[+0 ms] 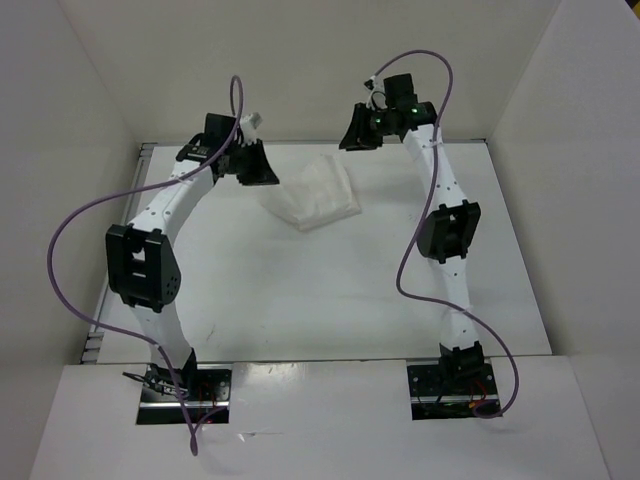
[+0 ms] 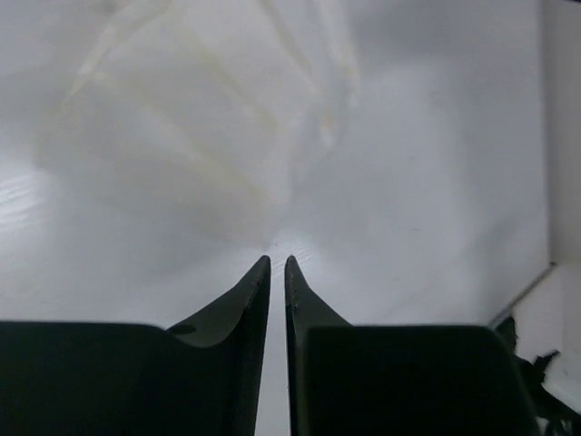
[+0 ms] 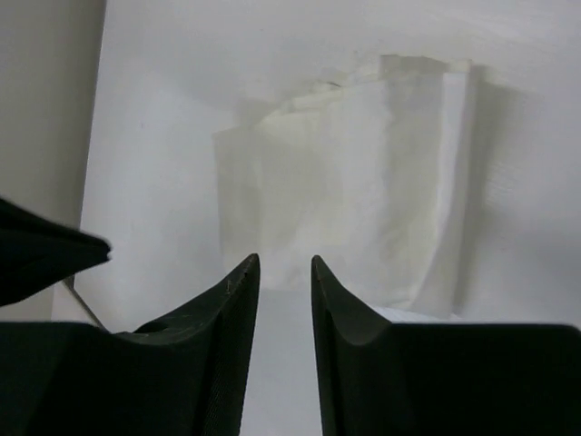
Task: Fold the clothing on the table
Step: Fold the skirt
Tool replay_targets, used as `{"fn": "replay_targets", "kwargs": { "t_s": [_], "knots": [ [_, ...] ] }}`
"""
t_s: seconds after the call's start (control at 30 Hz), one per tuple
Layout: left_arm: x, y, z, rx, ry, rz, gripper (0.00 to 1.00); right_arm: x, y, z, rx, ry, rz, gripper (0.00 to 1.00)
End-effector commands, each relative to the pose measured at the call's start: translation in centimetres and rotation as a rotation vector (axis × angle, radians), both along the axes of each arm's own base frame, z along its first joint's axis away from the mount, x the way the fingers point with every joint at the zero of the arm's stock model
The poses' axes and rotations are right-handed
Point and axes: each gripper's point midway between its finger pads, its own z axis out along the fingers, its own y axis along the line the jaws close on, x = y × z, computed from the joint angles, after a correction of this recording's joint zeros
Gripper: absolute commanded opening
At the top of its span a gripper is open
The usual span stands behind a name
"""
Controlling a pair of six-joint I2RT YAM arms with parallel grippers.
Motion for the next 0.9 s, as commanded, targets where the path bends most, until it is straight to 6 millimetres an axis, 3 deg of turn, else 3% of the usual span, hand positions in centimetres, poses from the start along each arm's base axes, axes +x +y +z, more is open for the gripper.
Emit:
{"fn": "replay_targets", "kwargs": {
  "t_s": [0.0, 0.03, 0.1, 0.2, 0.37, 0.5, 0.63, 0.67, 0.73, 0.83, 0.87],
  "knots": [
    [-0.9, -5.8, 2.2, -0.216, -0.013, -0.254, 0.18, -0.2, 0.5, -2.5, -0.006, 0.068, 0.003, 0.34],
    [-0.4, -6.9, 0.6, -0.251, 0.021, -0.279, 0.18, 0.0, 0.7, -3.0, -0.001, 0.073, 0.009, 0.32],
    [-0.7, -8.2, -0.4, -0.34, 0.071, -0.339, 0.18, 0.1, 1.0, -5.1, 0.005, 0.116, 0.025, 0.32],
    [-0.9, -9.5, -5.3, -0.398, 0.199, -0.374, 0.18, 0.3, 1.1, -7.8, -0.006, 0.162, 0.024, 0.31],
    [-2.6, -8.5, -10.5, -0.341, 0.306, -0.329, 0.18, 0.3, 1.1, -11.8, -0.025, 0.235, 0.023, 0.3],
    [-5.2, -7.4, -14.9, -0.3, 0.403, -0.291, 0.18, 0.4, 0.5, -14.7, -0.036, 0.284, 0.013, 0.3],
    [-5.0, -6.3, -18.3, -0.247, 0.453, -0.227, 0.18, 0.1, 0.4, -17.5, -0.054, 0.34, -0.001, 0.3],
    [-4.7, -6.3, -19.2, -0.236, 0.461, -0.218, 0.18, 0.0, 0.3, -17.8, -0.056, 0.349, -0.001, 0.3],
    [-3.9, -6.0, -18.8, -0.245, 0.447, -0.203, 0.18, -0.1, 0.5, -17.7, -0.048, 0.351, 0.006, 0.3],
    [-2.2, -5.4, -16.4, -0.265, 0.394, -0.175, 0.18, 0.2, 0.0, -13.7, -0.035, 0.284, 0.005, 0.3],
    [-1.2, -5.0, -14.3, -0.264, 0.339, -0.168, 0.19, 0.4, -0.2, -10.5, -0.029, 0.224, -0.001, 0.3]
  ]
}}
